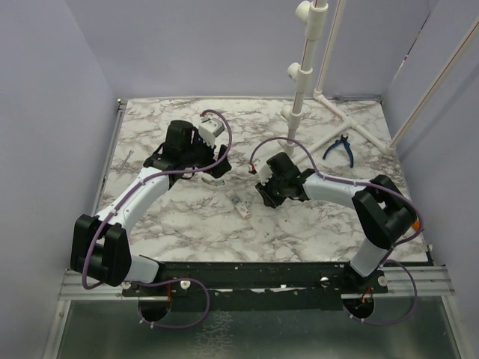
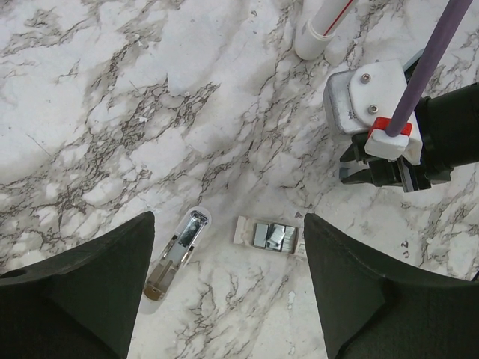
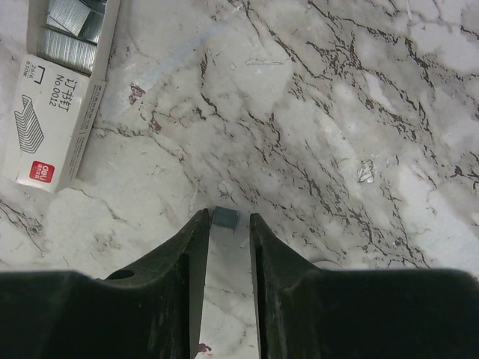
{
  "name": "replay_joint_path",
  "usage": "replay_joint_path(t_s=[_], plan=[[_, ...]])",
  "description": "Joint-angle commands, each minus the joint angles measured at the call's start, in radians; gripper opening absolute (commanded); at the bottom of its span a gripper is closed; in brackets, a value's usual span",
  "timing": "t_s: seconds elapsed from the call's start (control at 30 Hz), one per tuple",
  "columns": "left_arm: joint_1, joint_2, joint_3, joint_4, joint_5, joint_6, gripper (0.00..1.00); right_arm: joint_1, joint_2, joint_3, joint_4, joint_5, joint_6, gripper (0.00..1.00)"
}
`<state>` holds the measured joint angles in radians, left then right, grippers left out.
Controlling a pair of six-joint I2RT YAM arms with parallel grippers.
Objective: Load the staples into the stapler
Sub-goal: Pick up the staple from the center of the board.
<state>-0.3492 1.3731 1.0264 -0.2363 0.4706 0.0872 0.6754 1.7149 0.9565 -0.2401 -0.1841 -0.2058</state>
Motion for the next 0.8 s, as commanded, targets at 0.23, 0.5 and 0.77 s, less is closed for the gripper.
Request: replay_joint_path(t_s=[0.23, 0.5, 0.77], plan=[[0.0, -0.033, -0.008, -0.014, -0.023, 0.018, 0.82, 0.009, 0.003, -0.012, -0.045, 0.008, -0.089, 0.27], [0.0, -0.042, -0.002, -0.013, -0.014, 0.016, 0.82, 0.007, 0.005, 0.017, -0.078, -0.019, -0.183, 0.11], [0.0, -0.062, -0.014, -0.014, -0.02, 0.023, 0.83, 0.001, -0.005, 0.007, -0.089, -0.1, -0.301, 0.15]])
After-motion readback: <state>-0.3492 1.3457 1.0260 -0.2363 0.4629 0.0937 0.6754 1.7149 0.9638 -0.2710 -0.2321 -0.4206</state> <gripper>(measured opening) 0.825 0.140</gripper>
